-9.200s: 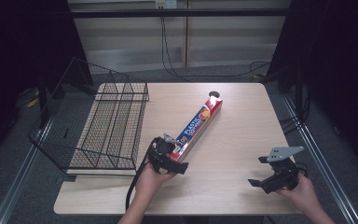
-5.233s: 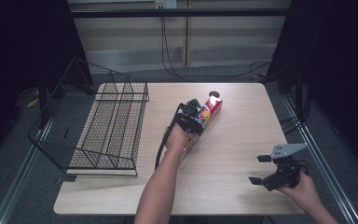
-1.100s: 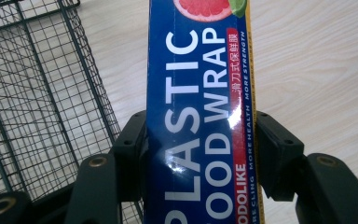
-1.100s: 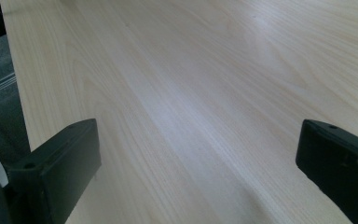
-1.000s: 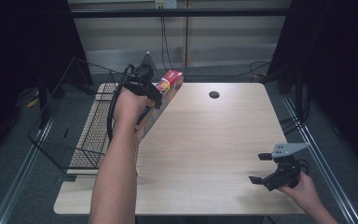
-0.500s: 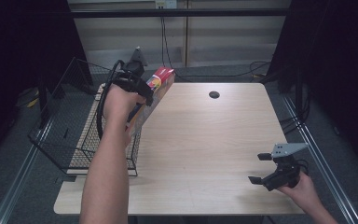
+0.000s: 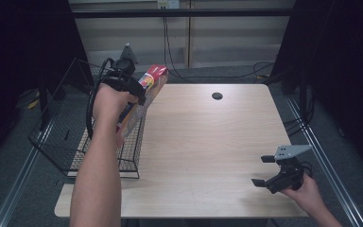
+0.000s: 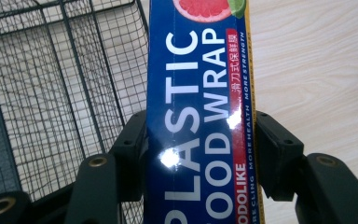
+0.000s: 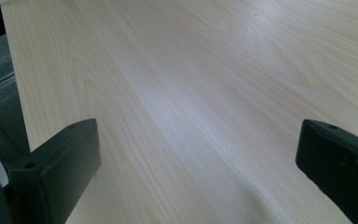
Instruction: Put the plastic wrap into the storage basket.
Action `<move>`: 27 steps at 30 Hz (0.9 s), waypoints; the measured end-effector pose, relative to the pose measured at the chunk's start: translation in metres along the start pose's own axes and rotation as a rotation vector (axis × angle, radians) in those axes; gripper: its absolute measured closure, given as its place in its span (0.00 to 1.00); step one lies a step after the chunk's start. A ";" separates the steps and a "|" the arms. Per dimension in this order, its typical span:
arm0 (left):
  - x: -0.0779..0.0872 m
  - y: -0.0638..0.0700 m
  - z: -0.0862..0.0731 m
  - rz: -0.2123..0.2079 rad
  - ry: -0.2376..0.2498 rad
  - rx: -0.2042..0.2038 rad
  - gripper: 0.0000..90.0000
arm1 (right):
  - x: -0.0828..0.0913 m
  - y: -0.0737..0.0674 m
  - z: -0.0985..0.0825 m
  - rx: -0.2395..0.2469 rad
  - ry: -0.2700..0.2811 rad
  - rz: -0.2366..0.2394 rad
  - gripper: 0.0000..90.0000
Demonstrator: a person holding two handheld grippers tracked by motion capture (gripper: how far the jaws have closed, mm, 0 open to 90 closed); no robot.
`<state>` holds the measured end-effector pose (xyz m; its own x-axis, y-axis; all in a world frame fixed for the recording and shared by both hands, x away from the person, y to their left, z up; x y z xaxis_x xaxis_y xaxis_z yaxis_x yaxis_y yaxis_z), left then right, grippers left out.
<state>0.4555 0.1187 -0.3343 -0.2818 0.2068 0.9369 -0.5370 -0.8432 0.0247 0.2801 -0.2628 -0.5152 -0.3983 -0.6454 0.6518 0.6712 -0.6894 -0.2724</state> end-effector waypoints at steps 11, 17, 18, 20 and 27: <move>0.012 -0.016 -0.010 0.019 0.016 0.054 0.50 | 0.000 0.000 0.001 0.000 0.004 -0.006 0.00; 0.018 -0.026 -0.016 0.032 0.021 0.065 0.50 | 0.000 0.000 0.001 0.001 0.005 -0.006 0.00; 0.019 -0.026 -0.017 0.033 0.019 0.074 0.50 | 0.000 0.000 0.001 0.001 0.005 -0.006 0.00; 0.020 -0.028 -0.019 0.037 0.019 0.074 0.50 | 0.000 0.000 0.001 0.000 0.005 -0.009 0.00; 0.024 -0.036 -0.024 0.042 0.016 0.084 0.50 | -0.002 -0.001 0.000 0.001 -0.004 0.000 0.00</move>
<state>0.4488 0.1658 -0.3207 -0.3155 0.1781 0.9321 -0.4560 -0.8899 0.0157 0.2803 -0.2611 -0.5157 -0.3953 -0.6442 0.6547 0.6720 -0.6888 -0.2720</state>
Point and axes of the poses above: each handheld gripper's, and its own axes: x roughly backward along the jaws, z roughly out of its top, y roughly to its right, the point moved 9 cm from there along -x, roughly forward along the jaws, and after that the axes turned 10 degrees about -x, right-handed, at the moved point
